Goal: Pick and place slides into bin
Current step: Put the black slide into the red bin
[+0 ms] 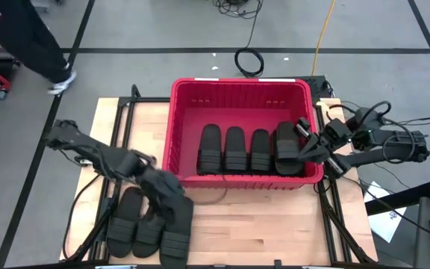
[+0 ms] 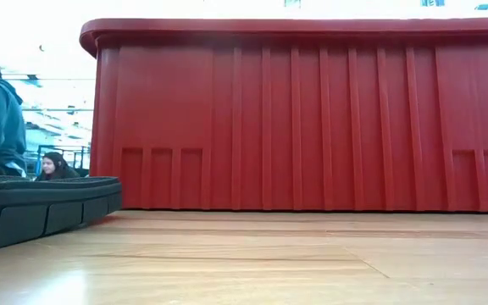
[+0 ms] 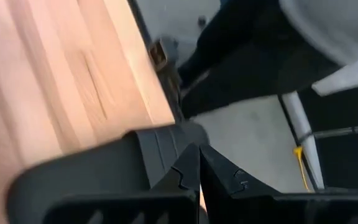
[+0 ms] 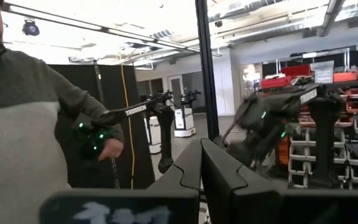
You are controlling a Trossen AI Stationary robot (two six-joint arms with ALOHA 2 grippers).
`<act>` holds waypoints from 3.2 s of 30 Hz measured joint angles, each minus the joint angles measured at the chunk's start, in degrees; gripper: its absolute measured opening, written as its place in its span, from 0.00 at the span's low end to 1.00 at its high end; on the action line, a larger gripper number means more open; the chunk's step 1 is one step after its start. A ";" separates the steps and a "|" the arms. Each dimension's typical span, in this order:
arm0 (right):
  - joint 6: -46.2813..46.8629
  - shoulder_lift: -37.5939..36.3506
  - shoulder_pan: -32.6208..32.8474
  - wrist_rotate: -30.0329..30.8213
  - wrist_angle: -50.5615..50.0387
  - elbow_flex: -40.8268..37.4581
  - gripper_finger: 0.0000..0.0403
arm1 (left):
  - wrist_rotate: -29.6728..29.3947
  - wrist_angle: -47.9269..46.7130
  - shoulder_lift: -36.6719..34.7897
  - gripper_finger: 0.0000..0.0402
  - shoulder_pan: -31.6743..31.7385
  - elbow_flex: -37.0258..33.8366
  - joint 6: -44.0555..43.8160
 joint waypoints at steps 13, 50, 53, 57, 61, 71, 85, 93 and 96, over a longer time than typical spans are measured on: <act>-0.10 -0.48 -0.04 -1.01 -0.14 0.00 0.00 | 0.31 -0.95 13.69 0.20 -6.02 0.00 -2.61; 4.37 0.57 -0.09 3.36 -0.14 -0.02 0.00 | 10.98 24.46 19.78 0.59 -5.74 -18.45 -11.85; 4.23 0.57 -0.09 3.36 -0.14 -0.02 0.00 | 11.47 25.52 19.78 0.49 -5.76 -18.78 -10.70; 3.30 0.57 -0.09 3.34 -0.14 -0.02 0.00 | 12.99 27.33 19.67 0.26 -5.85 -18.26 -8.08; 2.50 0.55 -0.09 3.34 -0.14 -0.02 0.00 | 17.22 31.16 17.87 0.04 -6.11 -17.32 -7.93; 1.83 0.55 -0.09 3.19 -0.14 -0.02 0.00 | 18.32 30.31 4.50 0.02 -8.69 -11.10 -13.38; -1.03 0.57 -0.07 3.14 -0.12 -0.02 0.00 | -7.39 -7.95 -1.88 0.01 6.85 23.19 8.72; -3.33 0.66 -0.07 3.24 -0.37 -0.02 0.00 | -6.66 3.29 -1.79 0.01 20.60 27.50 18.19; -3.31 1.27 -0.07 3.28 -0.69 -0.02 0.00 | -1.63 7.62 -0.33 0.01 25.58 27.57 17.99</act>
